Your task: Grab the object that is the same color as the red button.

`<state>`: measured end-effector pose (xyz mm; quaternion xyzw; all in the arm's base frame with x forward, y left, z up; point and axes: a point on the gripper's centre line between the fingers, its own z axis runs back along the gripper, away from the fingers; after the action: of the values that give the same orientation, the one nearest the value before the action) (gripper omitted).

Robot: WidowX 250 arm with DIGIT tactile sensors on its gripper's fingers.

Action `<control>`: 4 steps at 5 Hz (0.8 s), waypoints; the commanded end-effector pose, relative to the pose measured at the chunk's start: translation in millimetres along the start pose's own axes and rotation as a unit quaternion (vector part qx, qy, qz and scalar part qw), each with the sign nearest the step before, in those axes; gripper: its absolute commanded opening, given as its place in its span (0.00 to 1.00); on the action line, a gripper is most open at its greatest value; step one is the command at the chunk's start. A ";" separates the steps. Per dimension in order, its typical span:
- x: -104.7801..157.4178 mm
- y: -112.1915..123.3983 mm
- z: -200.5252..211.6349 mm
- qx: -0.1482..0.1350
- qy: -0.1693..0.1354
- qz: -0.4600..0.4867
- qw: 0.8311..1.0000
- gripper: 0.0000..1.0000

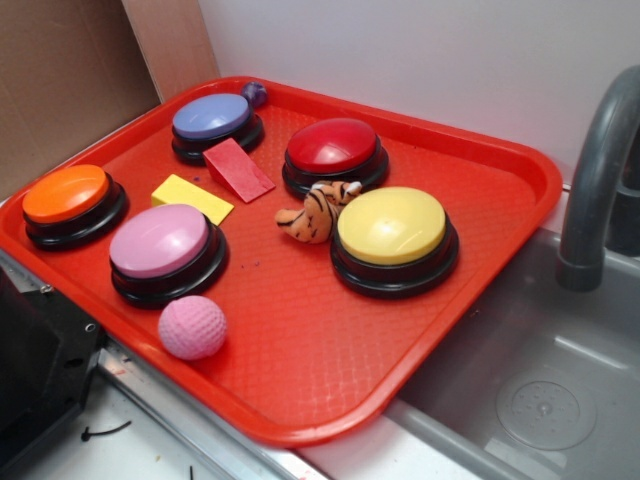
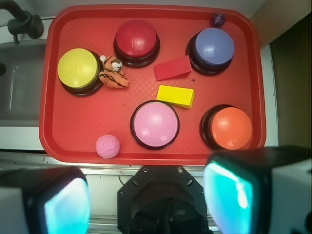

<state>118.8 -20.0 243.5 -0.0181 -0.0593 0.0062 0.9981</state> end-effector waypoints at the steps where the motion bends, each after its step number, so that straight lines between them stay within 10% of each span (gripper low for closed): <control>1: 0.0 0.0 0.0 0.000 0.000 0.000 1.000 1.00; 4: 24.5 39.1 -40.4 0.031 -0.067 0.299 0.951 1.00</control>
<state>147.9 16.4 199.1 -0.0029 -0.1086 0.3111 0.9442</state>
